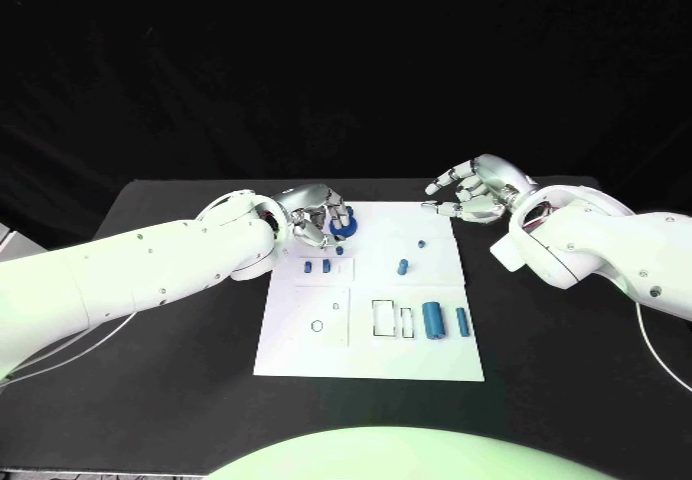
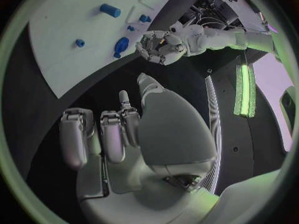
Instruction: Assemble the parts on the task board
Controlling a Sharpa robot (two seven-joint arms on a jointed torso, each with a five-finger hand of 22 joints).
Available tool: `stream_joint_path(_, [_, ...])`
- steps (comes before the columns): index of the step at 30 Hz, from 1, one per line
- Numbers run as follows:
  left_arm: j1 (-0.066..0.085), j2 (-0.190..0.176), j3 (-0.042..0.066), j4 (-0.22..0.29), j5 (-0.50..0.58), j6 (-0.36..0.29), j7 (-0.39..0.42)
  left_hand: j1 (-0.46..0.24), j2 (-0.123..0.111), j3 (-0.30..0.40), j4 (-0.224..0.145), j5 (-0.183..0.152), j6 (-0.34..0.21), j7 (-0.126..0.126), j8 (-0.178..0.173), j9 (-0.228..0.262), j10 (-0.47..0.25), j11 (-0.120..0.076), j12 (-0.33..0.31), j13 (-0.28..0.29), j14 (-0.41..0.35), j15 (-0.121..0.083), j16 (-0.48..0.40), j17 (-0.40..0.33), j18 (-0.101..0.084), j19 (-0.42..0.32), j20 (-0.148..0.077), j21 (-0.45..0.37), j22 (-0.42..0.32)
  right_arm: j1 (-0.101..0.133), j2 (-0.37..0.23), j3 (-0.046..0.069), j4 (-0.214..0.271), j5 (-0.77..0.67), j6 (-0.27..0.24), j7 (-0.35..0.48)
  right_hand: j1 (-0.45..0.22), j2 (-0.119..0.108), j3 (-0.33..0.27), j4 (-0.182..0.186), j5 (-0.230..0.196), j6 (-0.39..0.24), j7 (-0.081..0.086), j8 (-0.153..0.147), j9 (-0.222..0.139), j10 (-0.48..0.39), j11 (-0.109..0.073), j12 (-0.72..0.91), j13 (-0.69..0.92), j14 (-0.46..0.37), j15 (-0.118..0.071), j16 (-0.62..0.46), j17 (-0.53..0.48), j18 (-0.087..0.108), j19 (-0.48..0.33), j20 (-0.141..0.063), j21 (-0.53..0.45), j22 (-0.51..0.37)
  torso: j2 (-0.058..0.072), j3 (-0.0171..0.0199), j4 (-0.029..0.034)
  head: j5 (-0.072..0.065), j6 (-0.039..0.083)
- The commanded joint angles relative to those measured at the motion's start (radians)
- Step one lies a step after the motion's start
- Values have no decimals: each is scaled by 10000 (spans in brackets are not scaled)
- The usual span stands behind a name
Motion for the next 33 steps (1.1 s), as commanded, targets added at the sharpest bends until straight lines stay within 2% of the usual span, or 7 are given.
stream_joint_path(1, [-22, 129, -3, -129, -1282, 585, -226, -34, -125, -33, 76, -56, 104, -35, -102, -112, 98, -37, -72, -87, 330, -33, 372, 436, 0, 322, -26, 458, 512, -7, 13, 2, 8, -26, 15, 132, -60, 3, 22, 18, -4, -67, -9, 52, -17, -34, -1, -45, 1103, 847, 37, -64, 1827, 51, 466, 24, -20, 2027, 0, 8, 0, 0, -10])
stream_joint_path(8, [-51, 329, -12, -325, -1703, 1186, -597, -151, -184, -168, 135, -83, 100, 6, -193, -200, 37, -20, -151, -161, 419, -21, 506, 502, -59, 507, -29, 752, 860, -10, 28, 1, -9, -26, -7, 143, -50, 6, 27, 11, -3, -66, -10, 54, -17, -34, -2, -44, 1103, 847, 37, -64, 1828, 51, 468, 24, -16, 2029, -12, 13, 1, -17, -22])
stream_joint_path(12, [-55, 420, -13, -406, -1764, 1325, -674, -153, -157, -195, 144, -82, 160, 12, -203, -228, 97, -18, -145, -179, 546, -22, 625, 649, -96, 656, -32, 940, 1084, -12, 37, 1, -13, -26, -26, 153, -50, 6, 27, 11, -3, -66, -10, 54, -17, -34, -2, -44, 1103, 847, 37, -64, 1828, 51, 468, 24, -16, 2029, -15, 14, 15, -25, -24])
stream_joint_path(18, [-58, 530, -14, -499, -1840, 1478, -767, -116, -115, -194, 140, -71, 289, 5, -208, -267, 215, -36, -134, -205, 708, -35, 785, 859, -143, 839, -39, 1185, 1375, -15, 52, 1, -19, -26, -44, 168, -38, 7, 33, 4, -1, -67, -10, 56, -17, -57, -2, -72, 1076, 838, 36, -78, 1793, 59, 450, 23, -53, 2010, -10, 16, -6, -20, -13])
stream_joint_path(22, [-60, 596, -15, -579, -1894, 1559, -833, 0, -49, -100, 107, -48, 488, -18, -220, -326, 409, -83, -128, -243, 924, -74, 997, 1153, -203, 1078, -68, 1507, 1758, -16, 58, 1, -20, -26, -44, 170, -32, 8, 36, 1, 0, -67, -10, 56, -17, -73, -3, -91, 1057, 836, 36, -82, 1781, 63, 443, 23, -67, 2002, -8, 17, 0, -26, -8])
stream_joint_path(33, [-74, 778, -16, -808, -1959, 1853, -864, 413, 109, 480, -154, -46, 813, -69, -332, -482, 736, -160, -290, -390, 1035, -150, 1171, 1259, -251, 1180, -133, 1866, 2151, -18, 68, 1, -18, -27, -36, 175, -14, 19, 50, -6, 3, -67, -10, 59, -18, -76, -4, -95, 1053, 834, 35, -85, 1775, 62, 444, 23, -65, 2004, -8, 15, -1, -51, -41])
